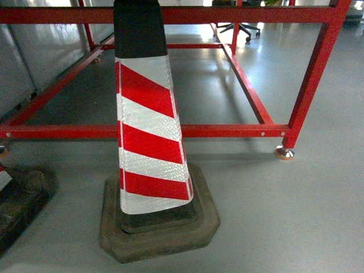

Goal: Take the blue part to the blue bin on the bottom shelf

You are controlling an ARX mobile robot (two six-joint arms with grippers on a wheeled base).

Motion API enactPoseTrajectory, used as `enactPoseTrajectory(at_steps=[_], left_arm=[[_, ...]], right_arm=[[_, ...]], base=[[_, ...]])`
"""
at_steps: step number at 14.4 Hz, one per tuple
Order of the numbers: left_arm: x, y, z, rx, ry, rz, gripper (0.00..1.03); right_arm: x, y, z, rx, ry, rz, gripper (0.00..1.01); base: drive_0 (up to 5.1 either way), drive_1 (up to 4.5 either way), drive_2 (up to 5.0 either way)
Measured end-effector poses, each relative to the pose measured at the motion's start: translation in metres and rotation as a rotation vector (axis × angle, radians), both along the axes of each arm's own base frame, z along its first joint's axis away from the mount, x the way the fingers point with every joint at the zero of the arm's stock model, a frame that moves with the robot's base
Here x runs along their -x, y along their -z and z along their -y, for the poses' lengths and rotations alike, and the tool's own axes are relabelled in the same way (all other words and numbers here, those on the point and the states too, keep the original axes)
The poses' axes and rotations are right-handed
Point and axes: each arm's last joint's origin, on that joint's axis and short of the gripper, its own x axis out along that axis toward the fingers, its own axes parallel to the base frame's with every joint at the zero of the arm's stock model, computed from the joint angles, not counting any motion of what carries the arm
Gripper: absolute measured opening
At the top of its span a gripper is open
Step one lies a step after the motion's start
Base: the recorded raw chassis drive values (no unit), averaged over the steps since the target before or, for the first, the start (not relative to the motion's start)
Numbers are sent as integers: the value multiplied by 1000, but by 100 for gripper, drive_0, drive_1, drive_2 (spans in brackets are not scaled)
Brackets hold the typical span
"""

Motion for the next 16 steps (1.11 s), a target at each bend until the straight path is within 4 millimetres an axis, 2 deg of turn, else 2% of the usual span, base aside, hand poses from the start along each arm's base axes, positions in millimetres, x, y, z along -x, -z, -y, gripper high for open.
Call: enactPoseTrajectory(at_steps=[16], left_arm=[[0, 0, 0, 0, 0, 0, 98]], right_arm=[[0, 0, 0, 0, 0, 0, 98]], base=[[0, 0, 0]])
